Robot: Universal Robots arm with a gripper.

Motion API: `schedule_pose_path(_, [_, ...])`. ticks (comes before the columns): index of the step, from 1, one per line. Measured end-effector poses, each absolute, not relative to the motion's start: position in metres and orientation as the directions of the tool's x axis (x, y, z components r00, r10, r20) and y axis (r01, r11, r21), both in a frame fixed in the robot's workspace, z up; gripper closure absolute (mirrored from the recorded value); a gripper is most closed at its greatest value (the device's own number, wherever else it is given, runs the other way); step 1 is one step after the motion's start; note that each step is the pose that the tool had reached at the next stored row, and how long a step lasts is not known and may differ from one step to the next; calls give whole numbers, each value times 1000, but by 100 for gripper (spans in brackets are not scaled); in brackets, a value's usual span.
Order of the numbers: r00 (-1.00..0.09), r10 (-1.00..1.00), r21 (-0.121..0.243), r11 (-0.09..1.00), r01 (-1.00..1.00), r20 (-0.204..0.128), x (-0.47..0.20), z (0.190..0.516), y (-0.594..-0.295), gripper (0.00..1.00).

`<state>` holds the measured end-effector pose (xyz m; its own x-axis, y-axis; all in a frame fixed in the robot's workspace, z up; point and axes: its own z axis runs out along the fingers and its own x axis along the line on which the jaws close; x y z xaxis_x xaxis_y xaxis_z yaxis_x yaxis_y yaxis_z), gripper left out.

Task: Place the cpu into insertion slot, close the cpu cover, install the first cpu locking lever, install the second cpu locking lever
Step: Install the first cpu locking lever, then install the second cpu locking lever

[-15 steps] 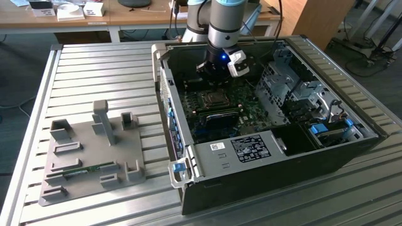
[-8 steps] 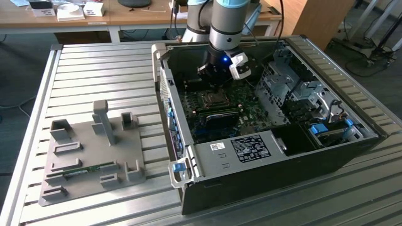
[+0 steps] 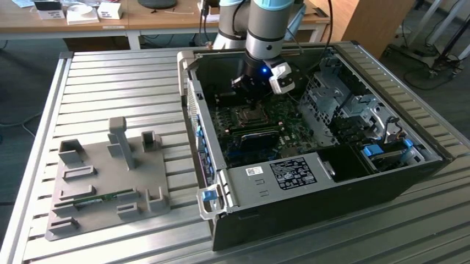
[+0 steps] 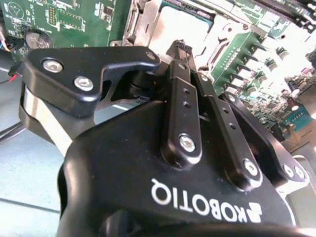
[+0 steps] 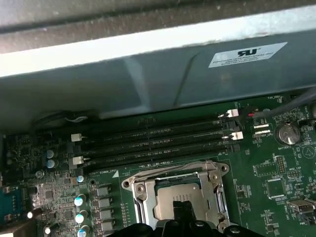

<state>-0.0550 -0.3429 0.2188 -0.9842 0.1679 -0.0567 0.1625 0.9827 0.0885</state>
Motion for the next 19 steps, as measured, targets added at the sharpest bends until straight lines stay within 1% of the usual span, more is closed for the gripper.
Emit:
schedule_pose_path(5, [-985,164,89,983,159,-57,-55,224,-343,89])
schedule_pose_path(19, [-987,153,88,985,148,-57,-55,224,-343,89])
